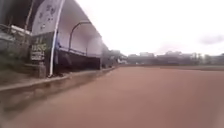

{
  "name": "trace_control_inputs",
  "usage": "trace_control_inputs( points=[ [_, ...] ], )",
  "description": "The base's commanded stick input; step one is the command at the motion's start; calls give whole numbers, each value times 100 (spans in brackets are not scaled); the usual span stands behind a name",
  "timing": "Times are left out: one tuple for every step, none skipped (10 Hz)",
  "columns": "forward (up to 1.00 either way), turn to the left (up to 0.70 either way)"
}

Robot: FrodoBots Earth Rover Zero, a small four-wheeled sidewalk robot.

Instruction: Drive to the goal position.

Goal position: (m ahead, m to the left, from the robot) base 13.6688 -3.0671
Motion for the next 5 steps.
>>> trace_control_inputs(
  points=[
    [70, 1],
    [70, 1],
    [70, 1],
    [70, 1],
    [70, 1]
  ],
)
